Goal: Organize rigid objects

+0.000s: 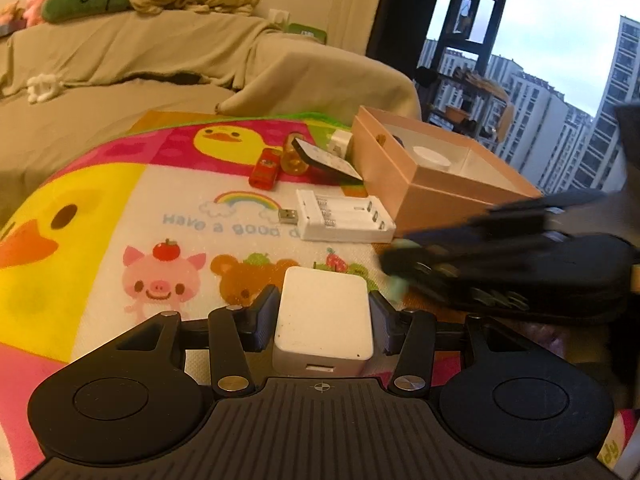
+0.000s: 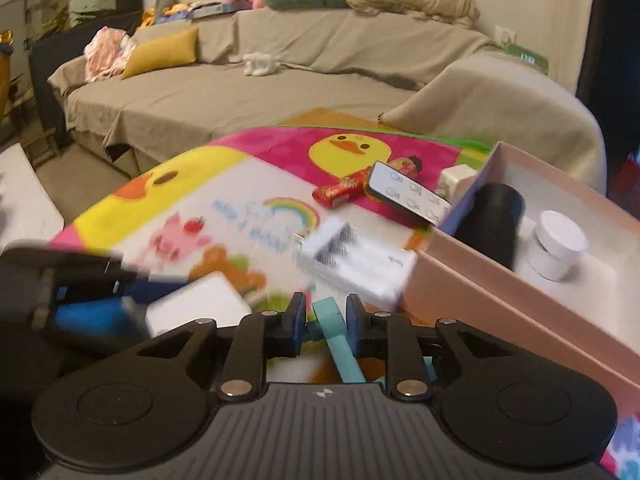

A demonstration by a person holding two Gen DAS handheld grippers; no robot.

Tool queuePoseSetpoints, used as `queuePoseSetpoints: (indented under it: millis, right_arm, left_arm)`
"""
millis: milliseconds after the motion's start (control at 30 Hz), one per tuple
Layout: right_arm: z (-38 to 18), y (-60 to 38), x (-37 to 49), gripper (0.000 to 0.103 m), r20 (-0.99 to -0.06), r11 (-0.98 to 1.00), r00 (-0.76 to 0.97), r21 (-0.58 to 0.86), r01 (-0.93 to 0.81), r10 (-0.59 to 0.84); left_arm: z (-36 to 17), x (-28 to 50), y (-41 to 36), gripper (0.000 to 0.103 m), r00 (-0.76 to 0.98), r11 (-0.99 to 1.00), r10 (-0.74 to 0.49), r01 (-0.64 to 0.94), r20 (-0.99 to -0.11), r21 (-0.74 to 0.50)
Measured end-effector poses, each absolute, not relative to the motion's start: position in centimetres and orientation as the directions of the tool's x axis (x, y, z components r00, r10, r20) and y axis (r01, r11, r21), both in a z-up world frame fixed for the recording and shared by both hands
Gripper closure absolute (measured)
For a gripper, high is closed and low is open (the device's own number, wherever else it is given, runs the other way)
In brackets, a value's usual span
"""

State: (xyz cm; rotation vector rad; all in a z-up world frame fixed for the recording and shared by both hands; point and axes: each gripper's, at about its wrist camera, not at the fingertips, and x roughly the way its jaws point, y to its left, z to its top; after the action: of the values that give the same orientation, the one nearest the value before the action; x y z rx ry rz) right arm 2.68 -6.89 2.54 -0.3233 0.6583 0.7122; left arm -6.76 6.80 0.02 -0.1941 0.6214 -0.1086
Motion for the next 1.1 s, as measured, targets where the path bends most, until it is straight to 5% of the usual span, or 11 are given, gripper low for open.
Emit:
queuePoseSetpoints:
  millis: [133,200,267,500,767,1100]
  right_arm:
    - [3.1,-9.5,0.5,0.078,-0.662,0.687,0.578,-0.129,-0.715,0.478]
    - [3.4,-10.5,-0.4,0.048,-0.653,0.691,0.608,-0.176,-0.701,0.451]
    - [3.4,-11.4,-1.2,0.034,-0.642,0.707,0.634,-0.196,-0.679,0.431]
    - [1.4,-13.7,-2.2,0.034,-0.619,0.738,0.745,-0.378,-0.559,0.247]
    - [3.3,-15.7,-0.6,0.034,-0.672,0.807,0.536,0.160,-0.569,0.511]
    - [1.7,-12.7,2.7,0.029,-0.699,0.879,0.569,0.189,-0.438,0.434]
  left_arm:
    - [0.0,-6.7,6.9,0.050,0.808,0.974,-0.164,0.042,-0.566,-0.222]
    - [0.0,-6.7,6.9,0.050,0.808,0.976,-0.158,0.042,-0.568,-0.212]
    - [0.0,-6.7,6.7,0.050,0.807,0.980,-0.149,0.042,-0.571,-0.197]
    - [0.0,-6.8,6.1,0.050,0.806,0.985,-0.132,0.039,-0.577,-0.171]
    - [0.0,-6.9,5.8,0.050,0.801,0.989,-0.122,0.049,-0.586,-0.138]
    - [0.0,-6.8,5.1,0.051,0.801,0.994,-0.095,0.046,-0.591,-0.098]
